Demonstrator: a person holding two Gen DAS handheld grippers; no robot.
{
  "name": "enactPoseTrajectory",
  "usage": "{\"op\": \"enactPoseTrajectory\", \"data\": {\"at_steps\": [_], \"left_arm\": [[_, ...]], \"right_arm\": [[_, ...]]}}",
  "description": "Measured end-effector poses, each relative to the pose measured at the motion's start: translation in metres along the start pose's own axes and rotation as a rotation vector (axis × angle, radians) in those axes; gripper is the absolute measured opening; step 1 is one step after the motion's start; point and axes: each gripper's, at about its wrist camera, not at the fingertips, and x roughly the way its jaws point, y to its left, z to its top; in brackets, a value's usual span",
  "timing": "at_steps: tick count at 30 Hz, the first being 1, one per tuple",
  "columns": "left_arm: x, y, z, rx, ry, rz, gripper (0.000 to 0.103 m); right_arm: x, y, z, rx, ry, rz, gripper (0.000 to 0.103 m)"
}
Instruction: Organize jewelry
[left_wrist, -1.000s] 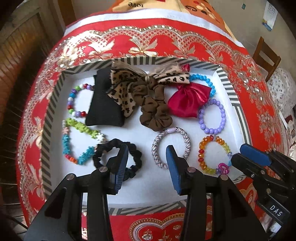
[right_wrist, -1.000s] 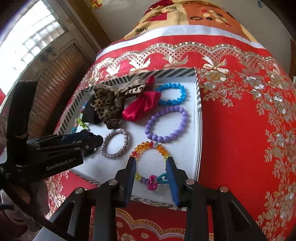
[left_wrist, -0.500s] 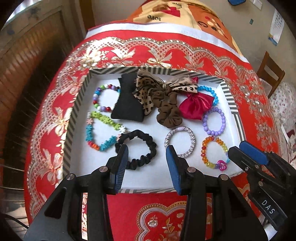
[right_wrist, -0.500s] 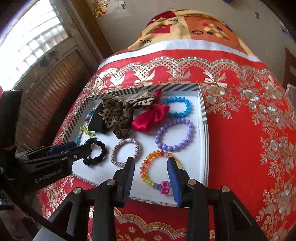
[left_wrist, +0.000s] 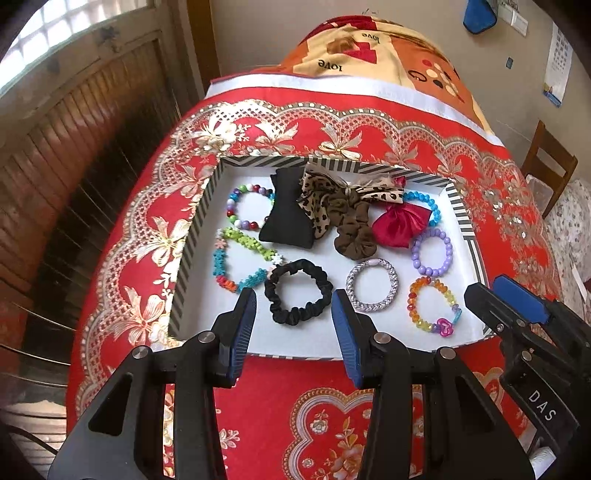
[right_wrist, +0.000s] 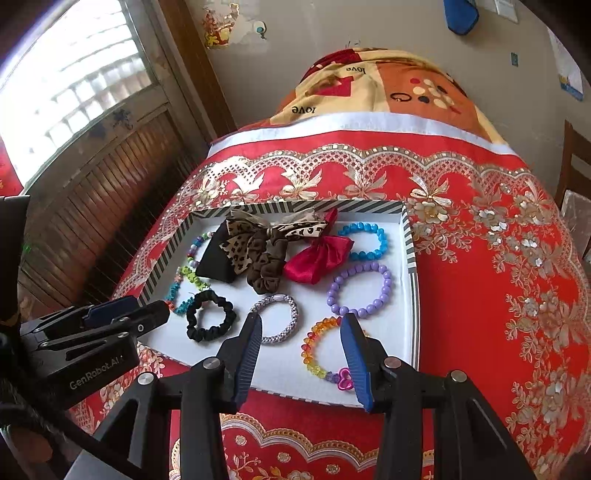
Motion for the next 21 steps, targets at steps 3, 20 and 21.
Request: {"op": "enactPoseTrajectory", "data": {"at_steps": [3,20,21], "left_arm": [[-0.005,0.001,-0.003,-0.004,-0.006,0.002,0.042],[-0.018,0.004,-0.012,-0.004,-0.021,0.017,0.042],[-0.019,0.004,-0.013,-0.003,-0.022,0.019,0.042]], "right_arm": [[-0.003,0.002,-0.002,0.002,-0.004,-0.002,0.043],[-0.016,0.004,-0.012,-0.001,-0.001,-0.006,0.043],[-0.016,0.004,-0.013,-0.004,0.0,-0.007,0.043]]}}
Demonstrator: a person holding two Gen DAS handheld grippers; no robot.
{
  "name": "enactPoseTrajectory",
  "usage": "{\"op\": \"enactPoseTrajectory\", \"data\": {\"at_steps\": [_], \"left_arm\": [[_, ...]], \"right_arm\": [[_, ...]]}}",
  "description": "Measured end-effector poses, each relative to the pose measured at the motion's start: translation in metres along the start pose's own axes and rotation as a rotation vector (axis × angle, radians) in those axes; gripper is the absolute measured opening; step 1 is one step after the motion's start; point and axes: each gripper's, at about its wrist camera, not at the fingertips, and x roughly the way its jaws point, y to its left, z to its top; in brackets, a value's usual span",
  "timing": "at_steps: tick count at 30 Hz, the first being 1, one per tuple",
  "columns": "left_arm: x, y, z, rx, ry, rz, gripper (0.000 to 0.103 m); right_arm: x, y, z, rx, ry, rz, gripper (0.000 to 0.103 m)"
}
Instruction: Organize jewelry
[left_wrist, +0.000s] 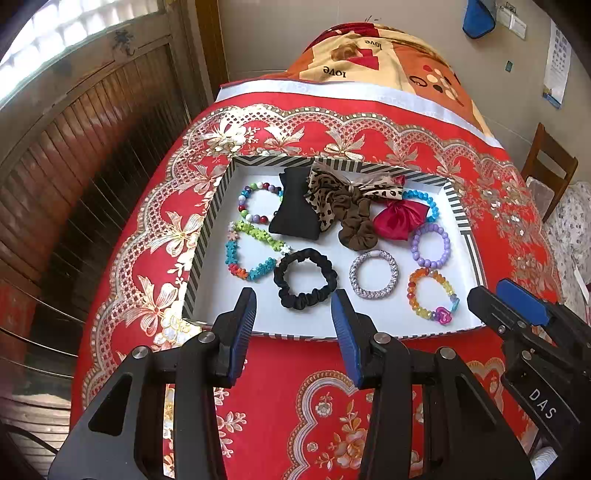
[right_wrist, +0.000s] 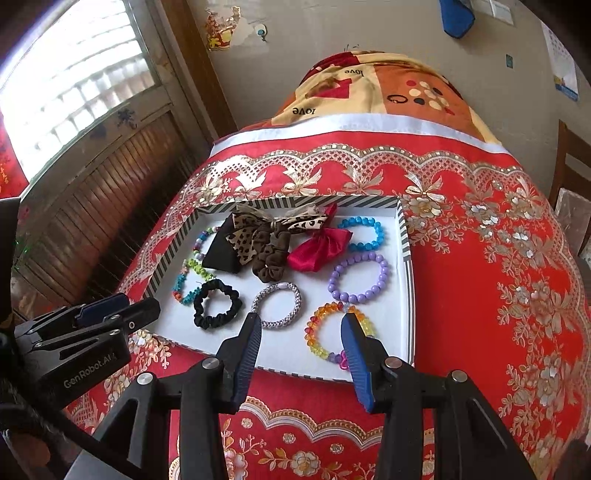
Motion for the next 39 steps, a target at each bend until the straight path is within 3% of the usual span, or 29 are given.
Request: {"op": "enactPoseTrajectory", "data": {"at_steps": [39], "left_arm": [[-0.0076,-0.0001,-0.0053,0.001,0.0,0.008,0.042]], "right_arm": [[-0.0078,0.0052,-0.0066,-0.022,0.005,0.017,0.044]]}}
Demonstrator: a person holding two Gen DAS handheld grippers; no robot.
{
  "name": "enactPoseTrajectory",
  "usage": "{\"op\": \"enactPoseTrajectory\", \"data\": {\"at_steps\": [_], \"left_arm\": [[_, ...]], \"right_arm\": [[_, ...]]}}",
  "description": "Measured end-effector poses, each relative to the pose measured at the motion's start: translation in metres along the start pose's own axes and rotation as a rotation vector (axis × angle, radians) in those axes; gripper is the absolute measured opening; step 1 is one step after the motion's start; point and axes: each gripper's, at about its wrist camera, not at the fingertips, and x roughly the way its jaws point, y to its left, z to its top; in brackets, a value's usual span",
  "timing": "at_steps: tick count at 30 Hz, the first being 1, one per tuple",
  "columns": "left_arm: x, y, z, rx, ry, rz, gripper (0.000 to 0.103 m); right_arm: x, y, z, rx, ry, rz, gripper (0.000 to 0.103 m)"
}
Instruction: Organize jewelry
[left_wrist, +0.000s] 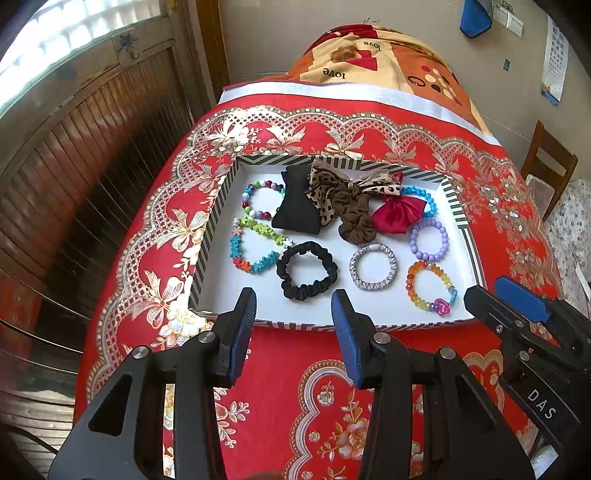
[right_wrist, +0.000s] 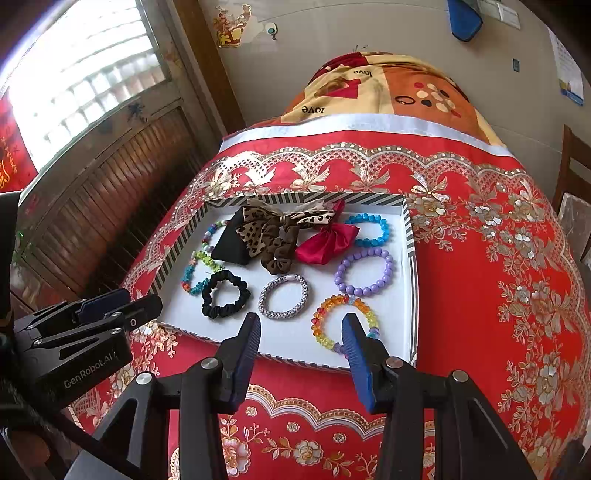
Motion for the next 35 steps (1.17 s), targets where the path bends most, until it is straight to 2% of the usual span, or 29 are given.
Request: {"op": "enactPoseTrajectory", "data": {"at_steps": [10,18,23,26,35], "left_arm": [[-0.003,-0.002,-0.001,0.018,-0.026,-0.033,0.042],[0.012,0.005,0.007,0.001,-0.012,-0.083,0.042],[0.022,0.007,0.012,0.014,0.004,-0.074,0.042],[0.025,0.005,0.016,0.037,0.002,-0.045,0.042],[0.03,-0.003,0.018,0.078,0.003,-0.025,0.042]], "right_arm": [[0.003,-0.01,-0.001,0.006,-0.003,-0.001,0.044],[0.018,-0.083,0.0,0.119,0.016,-0.105,0.044],[0.026,-0.12,0.002,0.203,0.027,-0.14,0.044],[0.027,-0.127,0.003,0.218,0.027,-0.143,0.045],[0.026,-0.123,0.007,0.215,0.012,-0.138,0.045]]}}
